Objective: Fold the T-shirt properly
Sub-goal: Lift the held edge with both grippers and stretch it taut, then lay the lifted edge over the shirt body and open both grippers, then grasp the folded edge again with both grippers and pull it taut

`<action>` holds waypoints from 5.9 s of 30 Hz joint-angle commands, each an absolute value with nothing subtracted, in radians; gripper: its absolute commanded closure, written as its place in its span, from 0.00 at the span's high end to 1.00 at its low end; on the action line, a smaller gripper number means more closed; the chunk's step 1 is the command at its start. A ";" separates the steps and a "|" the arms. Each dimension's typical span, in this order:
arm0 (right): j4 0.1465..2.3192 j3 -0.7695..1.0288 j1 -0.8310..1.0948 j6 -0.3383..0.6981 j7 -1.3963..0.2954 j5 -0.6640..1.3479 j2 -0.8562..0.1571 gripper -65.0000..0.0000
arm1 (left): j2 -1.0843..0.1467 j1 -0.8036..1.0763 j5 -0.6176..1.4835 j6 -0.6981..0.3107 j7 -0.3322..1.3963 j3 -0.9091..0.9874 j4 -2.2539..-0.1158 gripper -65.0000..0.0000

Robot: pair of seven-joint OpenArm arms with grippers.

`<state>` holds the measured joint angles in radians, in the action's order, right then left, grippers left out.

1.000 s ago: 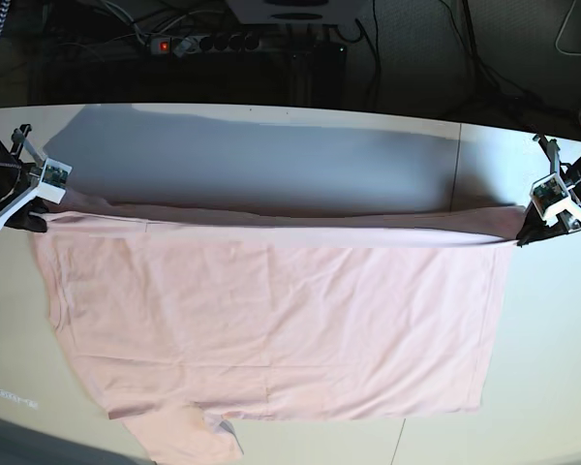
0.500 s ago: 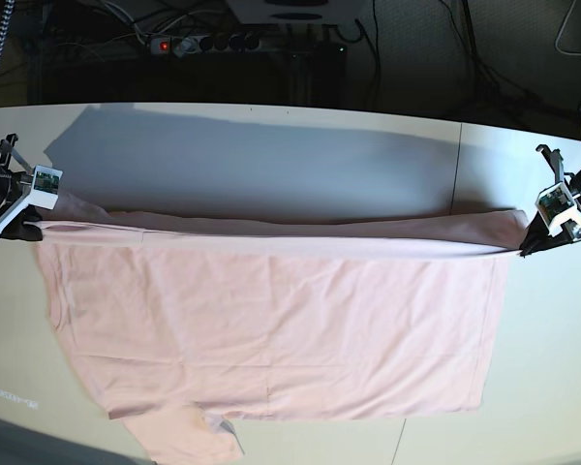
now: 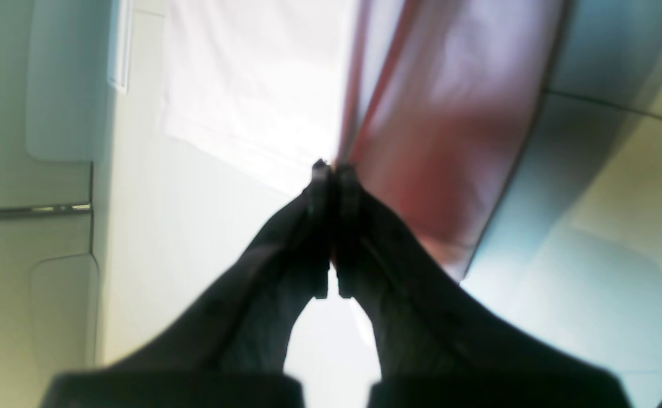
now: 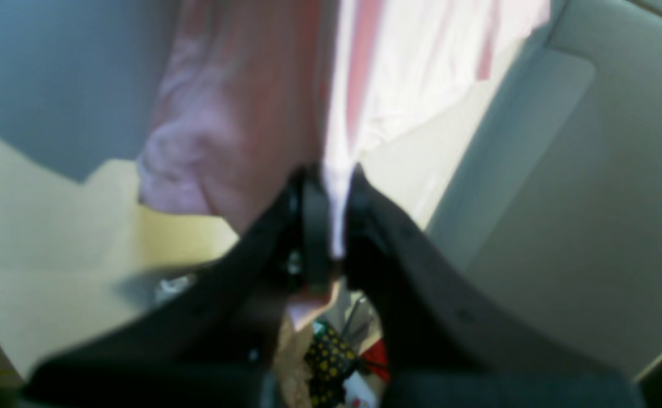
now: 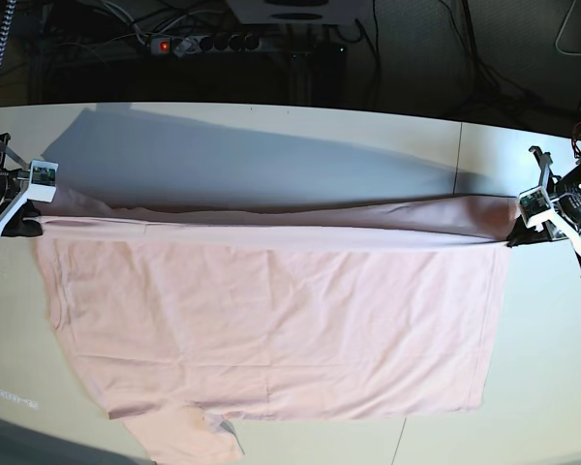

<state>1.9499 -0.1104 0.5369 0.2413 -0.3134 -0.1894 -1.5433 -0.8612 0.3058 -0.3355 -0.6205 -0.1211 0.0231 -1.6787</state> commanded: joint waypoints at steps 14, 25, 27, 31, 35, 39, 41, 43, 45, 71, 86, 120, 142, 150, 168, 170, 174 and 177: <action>1.908 -0.096 0.524 0.371 -0.325 -0.142 -1.545 0.00 | -0.902 0.280 -0.363 -0.643 -0.105 0.038 -1.668 0.00; 1.868 -0.096 0.502 0.398 -0.302 -0.083 -1.545 0.00 | -0.923 0.281 -0.348 -0.668 -0.105 0.038 -1.668 0.00; 1.859 -0.096 0.473 0.411 -0.284 -0.069 -1.545 0.00 | -0.923 0.281 -0.348 -0.667 -0.105 0.038 -1.668 0.00; 1.850 -0.096 0.440 0.440 -0.261 -0.045 -1.545 0.00 | -0.923 0.283 -0.348 -0.668 -0.105 0.038 -1.668 0.00; 1.843 -0.096 0.440 0.444 -0.228 -0.048 -1.545 0.00 | -0.923 0.283 -0.348 -0.673 -0.105 0.038 -1.668 0.00; 1.824 -0.096 0.440 0.444 -0.198 -0.048 -1.545 0.00 | -0.923 0.283 -0.348 -0.690 -0.105 0.038 -1.668 0.00; 1.812 -0.096 0.440 0.443 -0.182 -0.048 -1.545 0.00 | -0.923 0.283 -0.347 -0.690 -0.105 0.038 -1.668 0.00; 1.794 -0.096 0.438 0.442 -0.175 -0.047 -1.545 0.00 | -0.923 0.284 -0.340 -0.690 -0.104 0.038 -1.668 0.00; 1.771 -0.096 0.426 0.443 -0.176 -0.039 -1.535 0.00 | -0.923 0.283 -0.335 -0.693 -0.104 0.038 -1.668 0.00; 1.682 -0.107 0.188 0.505 -0.201 0.155 -1.361 0.00 | -0.923 0.338 -0.269 -0.693 -0.043 0.038 -1.668 0.00; 1.454 -0.744 -0.450 0.506 -0.209 0.099 -1.153 0.00 | -0.923 0.336 -0.265 -0.698 -0.043 0.038 -1.718 0.00; 1.226 -1.170 -0.836 0.509 -0.243 0.101 -1.058 0.00 | -0.995 0.217 -0.219 -0.633 -0.117 0.036 -1.700 0.00; 1.151 -1.170 -0.836 0.509 -0.224 0.086 -0.986 0.00 | -0.997 -0.210 -0.205 -0.569 -0.035 -0.408 -1.449 0.24; 1.151 -1.163 -0.868 0.504 -0.190 0.149 -0.986 0.68 | -0.997 -0.211 0.019 -0.569 0.097 -0.407 -1.450 0.54; 1.150 -1.111 -0.968 0.505 -0.347 0.464 -0.986 0.00 | -0.881 -0.210 0.413 -0.430 0.352 -0.385 -1.453 0.00; 1.145 -1.109 -0.966 0.505 -0.389 0.529 -0.986 0.00 | -0.837 -0.210 0.502 -0.430 0.447 -0.348 -1.453 0.00; 1.104 -1.108 -0.966 0.505 -0.413 0.604 -0.985 0.00 | -0.774 -0.210 0.648 -0.440 0.591 -0.272 -1.453 0.00; 1.034 -1.104 -0.950 0.505 -0.427 0.672 -0.978 0.00 | -0.753 -0.210 0.679 -0.445 0.663 -0.269 -1.453 0.00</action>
<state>1.0302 -1.1202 -0.9268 0.4465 -0.4351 0.6689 -0.9630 -0.7361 -0.1890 0.6685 -0.4500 0.6842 -0.2802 -1.4414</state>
